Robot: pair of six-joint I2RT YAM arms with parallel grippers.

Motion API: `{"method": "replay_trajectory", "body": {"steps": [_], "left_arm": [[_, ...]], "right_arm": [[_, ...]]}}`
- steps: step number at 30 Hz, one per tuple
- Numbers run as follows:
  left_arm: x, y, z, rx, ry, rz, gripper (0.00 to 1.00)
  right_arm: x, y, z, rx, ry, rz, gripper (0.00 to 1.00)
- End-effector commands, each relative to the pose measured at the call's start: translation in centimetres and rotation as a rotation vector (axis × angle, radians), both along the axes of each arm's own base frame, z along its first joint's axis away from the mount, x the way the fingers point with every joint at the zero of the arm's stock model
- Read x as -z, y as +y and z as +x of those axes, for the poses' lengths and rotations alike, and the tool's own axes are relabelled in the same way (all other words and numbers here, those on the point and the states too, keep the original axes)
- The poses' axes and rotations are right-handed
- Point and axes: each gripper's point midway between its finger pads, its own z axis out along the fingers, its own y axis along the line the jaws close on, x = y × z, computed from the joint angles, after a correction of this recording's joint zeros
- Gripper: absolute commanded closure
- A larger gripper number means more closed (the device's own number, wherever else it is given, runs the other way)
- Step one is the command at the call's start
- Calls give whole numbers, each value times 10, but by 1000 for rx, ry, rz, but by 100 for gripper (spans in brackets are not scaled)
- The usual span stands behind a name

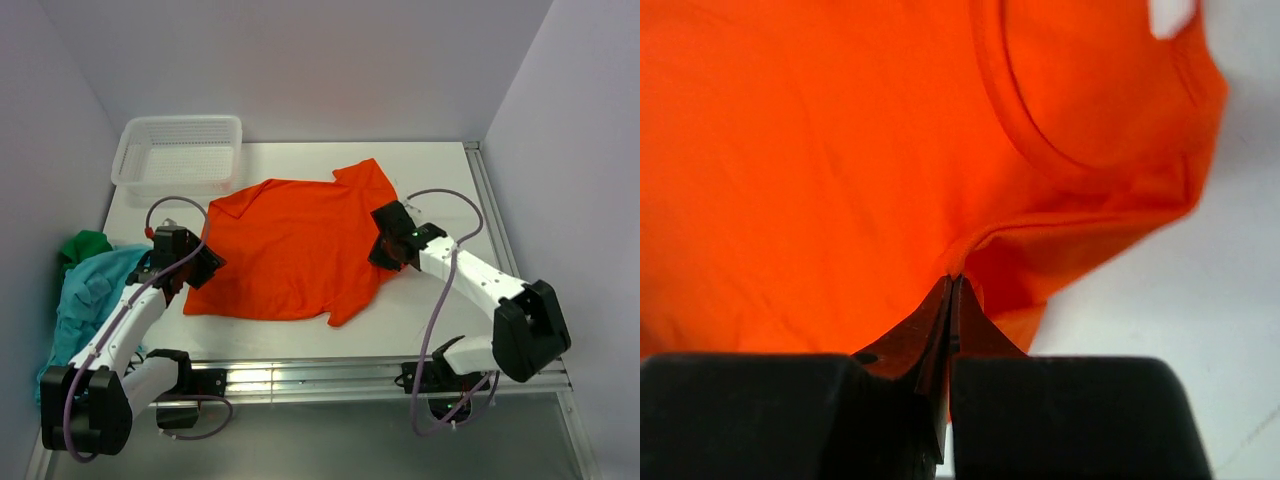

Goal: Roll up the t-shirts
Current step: Flatten the tshirt

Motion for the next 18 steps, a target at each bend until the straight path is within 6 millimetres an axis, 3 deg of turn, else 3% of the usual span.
{"method": "replay_trajectory", "body": {"steps": [1, 5, 7, 8, 9, 11, 12, 14, 15, 16, 17, 18], "left_arm": [[-18, -1, 9, 24, -65, 17, 46], [-26, -3, 10, 28, -94, 3, 46], [-30, -5, 11, 43, -106, -2, 46], [-33, -8, 12, 55, -110, -10, 46], [-33, -8, 12, 60, -112, -12, 46], [-36, -13, 13, 86, -123, -17, 46], [-36, -14, 12, 89, -123, -19, 46], [-37, -15, 12, 96, -124, -17, 46], [-36, -16, 11, 100, -121, -17, 45], [-36, -17, 10, 104, -121, -13, 45], [-37, -16, 10, 104, -122, -8, 45], [-36, -15, 9, 103, -118, 0, 45]], "right_arm": [[-23, 14, 44, -51, -133, 33, 100], [-51, 40, 74, -112, -219, 124, 100], [-47, 45, 85, -118, -201, 113, 100], [-60, 49, 96, -118, -225, 119, 100], [-50, 49, 102, -111, -196, 102, 100], [-55, 51, 116, -105, -204, 103, 100], [-46, 51, 123, -102, -188, 100, 100], [-48, 49, 137, -98, -193, 96, 92], [-35, 44, 138, -102, -148, 64, 86], [-33, 39, 140, -101, -136, 43, 79], [-32, 35, 140, -107, -129, 19, 62], [-35, 29, 137, -106, -135, 5, 59]]}}
